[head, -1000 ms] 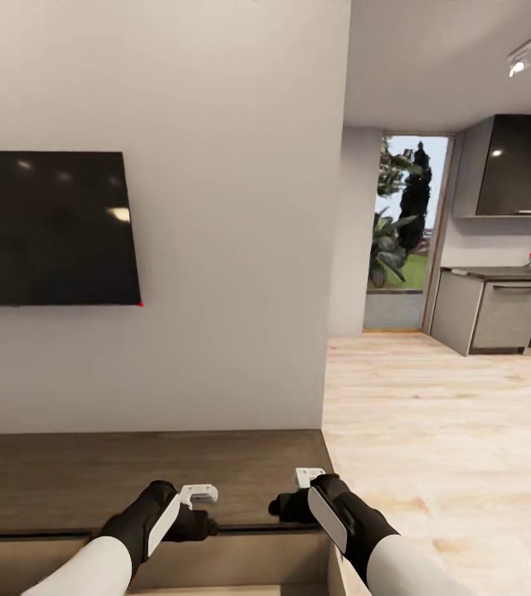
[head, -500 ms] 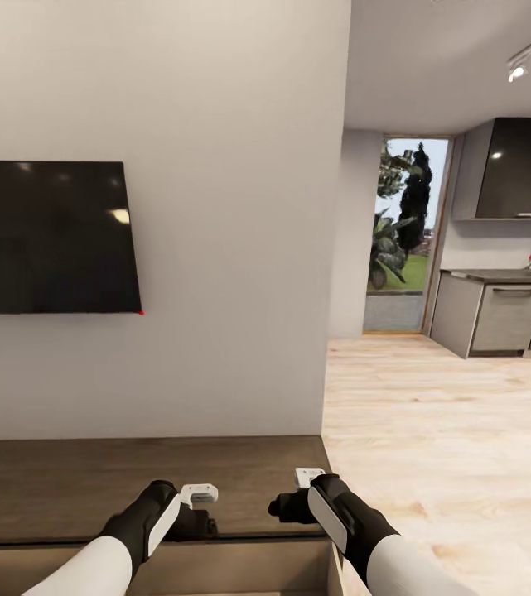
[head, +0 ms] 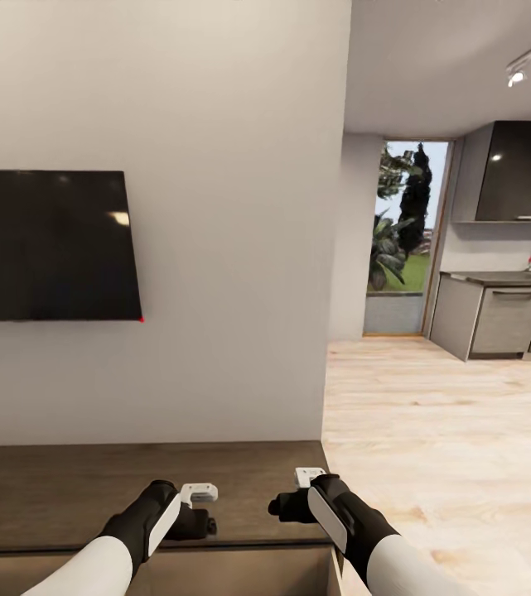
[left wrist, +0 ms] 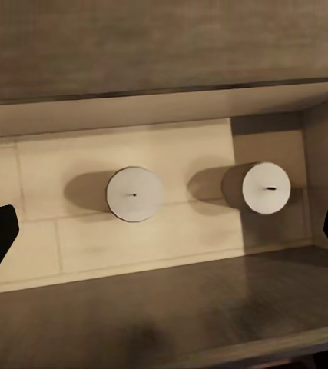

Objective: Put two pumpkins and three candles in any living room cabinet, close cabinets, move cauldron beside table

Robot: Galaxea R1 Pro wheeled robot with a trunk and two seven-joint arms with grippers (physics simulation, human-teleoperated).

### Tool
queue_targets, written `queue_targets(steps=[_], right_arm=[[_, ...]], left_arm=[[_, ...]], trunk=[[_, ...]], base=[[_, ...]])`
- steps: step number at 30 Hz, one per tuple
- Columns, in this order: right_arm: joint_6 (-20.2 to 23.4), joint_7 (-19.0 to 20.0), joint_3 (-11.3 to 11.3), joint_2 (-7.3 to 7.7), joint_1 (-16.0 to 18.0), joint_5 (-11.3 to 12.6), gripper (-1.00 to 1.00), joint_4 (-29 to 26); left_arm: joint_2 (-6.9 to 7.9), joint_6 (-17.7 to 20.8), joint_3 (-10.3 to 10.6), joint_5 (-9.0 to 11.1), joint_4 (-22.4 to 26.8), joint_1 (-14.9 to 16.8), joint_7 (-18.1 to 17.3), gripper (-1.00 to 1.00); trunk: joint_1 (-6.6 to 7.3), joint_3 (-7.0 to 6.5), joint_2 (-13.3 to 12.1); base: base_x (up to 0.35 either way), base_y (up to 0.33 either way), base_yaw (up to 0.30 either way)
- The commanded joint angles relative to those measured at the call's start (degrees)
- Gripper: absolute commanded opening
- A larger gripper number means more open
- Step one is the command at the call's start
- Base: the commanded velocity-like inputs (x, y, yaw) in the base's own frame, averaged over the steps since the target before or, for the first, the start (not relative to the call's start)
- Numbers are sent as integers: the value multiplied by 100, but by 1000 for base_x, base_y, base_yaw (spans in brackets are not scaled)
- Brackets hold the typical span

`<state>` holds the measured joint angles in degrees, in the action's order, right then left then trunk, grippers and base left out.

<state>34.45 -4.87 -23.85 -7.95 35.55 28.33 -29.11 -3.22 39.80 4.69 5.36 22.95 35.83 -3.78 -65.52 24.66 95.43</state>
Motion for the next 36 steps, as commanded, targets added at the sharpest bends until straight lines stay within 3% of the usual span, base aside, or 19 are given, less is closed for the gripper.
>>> queue_targets(steps=[1, 36], right_arm=[[15, -51, -32, 4, 4, 57, 100, -8], [0, -50, -40, 3, 4, 59, 100, -7]], left_arm=[[6, 24, 41, 53, 8, 2, 16, 100], [7, 11, 41, 61, 66, 2, -20, 100]], trunk=[[23, -11, -38], [792, -640, -1442]], base=[[0, 0, 0], [0, 0, 0]])
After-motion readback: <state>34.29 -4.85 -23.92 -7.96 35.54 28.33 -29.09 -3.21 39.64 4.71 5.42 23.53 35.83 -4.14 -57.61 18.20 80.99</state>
